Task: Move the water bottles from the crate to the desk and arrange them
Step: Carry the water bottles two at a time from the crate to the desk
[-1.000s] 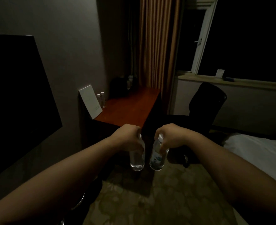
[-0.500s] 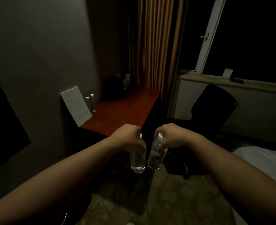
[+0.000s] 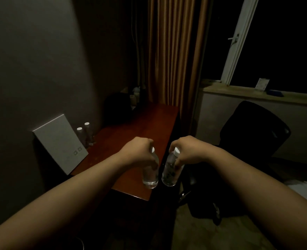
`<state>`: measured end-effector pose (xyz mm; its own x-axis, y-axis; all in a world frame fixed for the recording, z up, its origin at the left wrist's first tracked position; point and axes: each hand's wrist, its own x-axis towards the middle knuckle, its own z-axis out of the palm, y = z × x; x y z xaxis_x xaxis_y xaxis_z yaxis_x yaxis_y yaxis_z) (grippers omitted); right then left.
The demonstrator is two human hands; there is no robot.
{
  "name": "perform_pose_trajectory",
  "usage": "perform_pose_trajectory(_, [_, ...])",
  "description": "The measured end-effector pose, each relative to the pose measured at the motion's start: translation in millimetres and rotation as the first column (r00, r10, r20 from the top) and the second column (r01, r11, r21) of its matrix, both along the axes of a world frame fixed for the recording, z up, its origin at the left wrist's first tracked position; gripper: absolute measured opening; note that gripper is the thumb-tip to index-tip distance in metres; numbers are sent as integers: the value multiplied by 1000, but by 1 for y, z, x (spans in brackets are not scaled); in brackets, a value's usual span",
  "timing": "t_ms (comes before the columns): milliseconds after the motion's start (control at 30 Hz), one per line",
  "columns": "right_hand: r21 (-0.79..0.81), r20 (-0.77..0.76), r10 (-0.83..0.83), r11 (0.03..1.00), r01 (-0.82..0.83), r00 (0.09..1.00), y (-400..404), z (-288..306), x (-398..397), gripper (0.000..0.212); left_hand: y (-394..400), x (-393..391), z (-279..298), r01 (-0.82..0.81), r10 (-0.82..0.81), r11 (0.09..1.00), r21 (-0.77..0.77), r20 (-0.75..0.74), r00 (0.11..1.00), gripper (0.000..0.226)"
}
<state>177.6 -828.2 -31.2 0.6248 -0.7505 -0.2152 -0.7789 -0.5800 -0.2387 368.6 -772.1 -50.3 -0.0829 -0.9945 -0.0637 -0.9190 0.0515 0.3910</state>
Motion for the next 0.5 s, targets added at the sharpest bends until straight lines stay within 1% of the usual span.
perform_pose_trajectory(233, [13, 1, 13, 1000, -13, 1000, -86, -13, 24, 58, -71, 35, -18, -79, 79, 997, 2, 3, 997, 56])
perform_pose_trajectory(400, [33, -38, 105, 994, -104, 994, -154, -21, 45, 58, -118, 57, -25, -196, 196, 981, -10, -2, 981, 51])
perform_pose_trajectory(500, [43, -35, 177, 984, -175, 984, -200, -29, 59, 59, -149, 63, -31, -281, 281, 960, -13, 9, 960, 48])
